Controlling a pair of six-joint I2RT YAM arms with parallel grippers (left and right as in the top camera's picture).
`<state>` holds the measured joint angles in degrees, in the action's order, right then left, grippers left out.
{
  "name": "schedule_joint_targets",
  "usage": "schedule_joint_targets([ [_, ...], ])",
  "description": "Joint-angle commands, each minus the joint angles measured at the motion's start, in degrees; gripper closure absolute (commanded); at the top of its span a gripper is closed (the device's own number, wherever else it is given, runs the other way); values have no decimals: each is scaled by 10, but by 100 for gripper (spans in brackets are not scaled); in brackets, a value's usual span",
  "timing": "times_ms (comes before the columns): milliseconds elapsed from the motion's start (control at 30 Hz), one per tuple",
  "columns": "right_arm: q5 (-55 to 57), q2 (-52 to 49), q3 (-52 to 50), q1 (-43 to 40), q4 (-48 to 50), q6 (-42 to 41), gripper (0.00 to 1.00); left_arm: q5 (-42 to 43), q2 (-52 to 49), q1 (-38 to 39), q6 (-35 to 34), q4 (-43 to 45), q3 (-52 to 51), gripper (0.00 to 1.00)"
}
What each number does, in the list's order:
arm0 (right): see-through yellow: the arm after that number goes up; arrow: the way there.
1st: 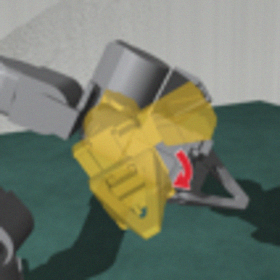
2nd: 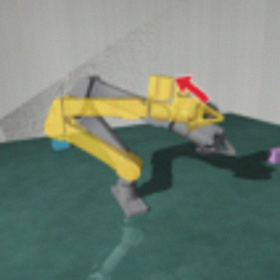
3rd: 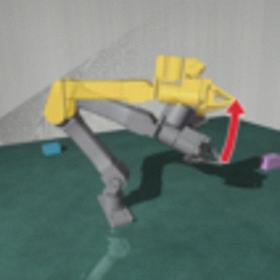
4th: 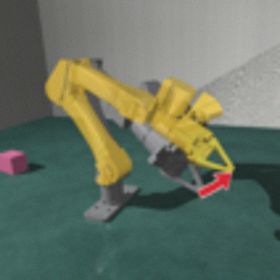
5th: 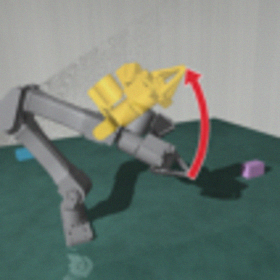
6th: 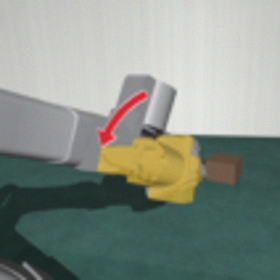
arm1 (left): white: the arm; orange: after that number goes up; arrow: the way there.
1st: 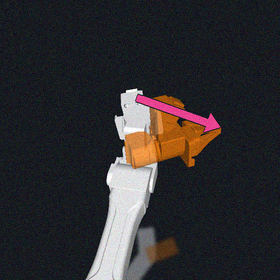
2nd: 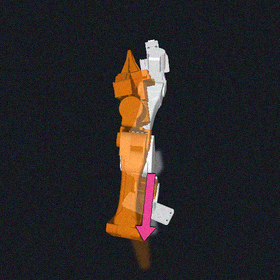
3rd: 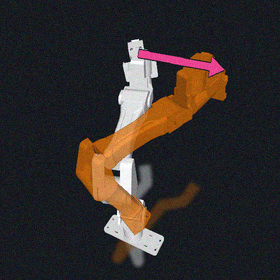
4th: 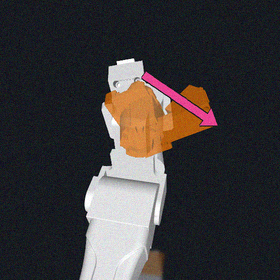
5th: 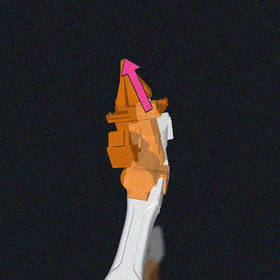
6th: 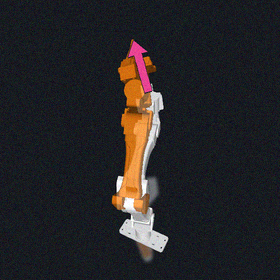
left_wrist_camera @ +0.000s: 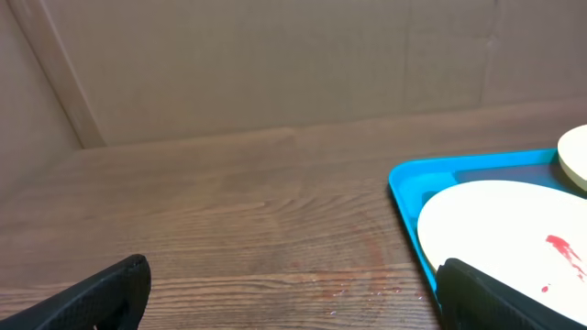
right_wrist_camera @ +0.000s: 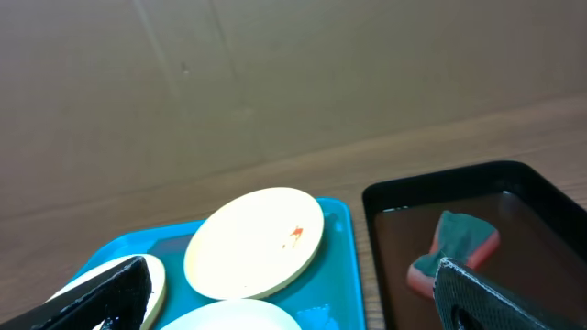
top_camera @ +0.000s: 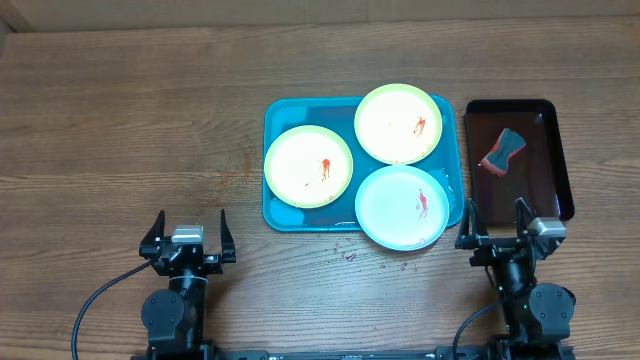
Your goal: Clean dirty plates on tray and stack at the side
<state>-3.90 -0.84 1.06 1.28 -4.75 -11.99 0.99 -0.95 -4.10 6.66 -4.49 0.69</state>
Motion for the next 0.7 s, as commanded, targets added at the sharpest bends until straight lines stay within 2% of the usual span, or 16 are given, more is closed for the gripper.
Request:
schedule_joint_targets([
  [0,-18,7,-3,4,3,-2,0,10,7,5,15,2,19,0],
  [367,-18,7,31,4,3,-2,0,10,2,5,15,-38,66,0],
  [667,-18,7,49,4,-5,-2,0,16,-67,5,15,-43,119,0],
])
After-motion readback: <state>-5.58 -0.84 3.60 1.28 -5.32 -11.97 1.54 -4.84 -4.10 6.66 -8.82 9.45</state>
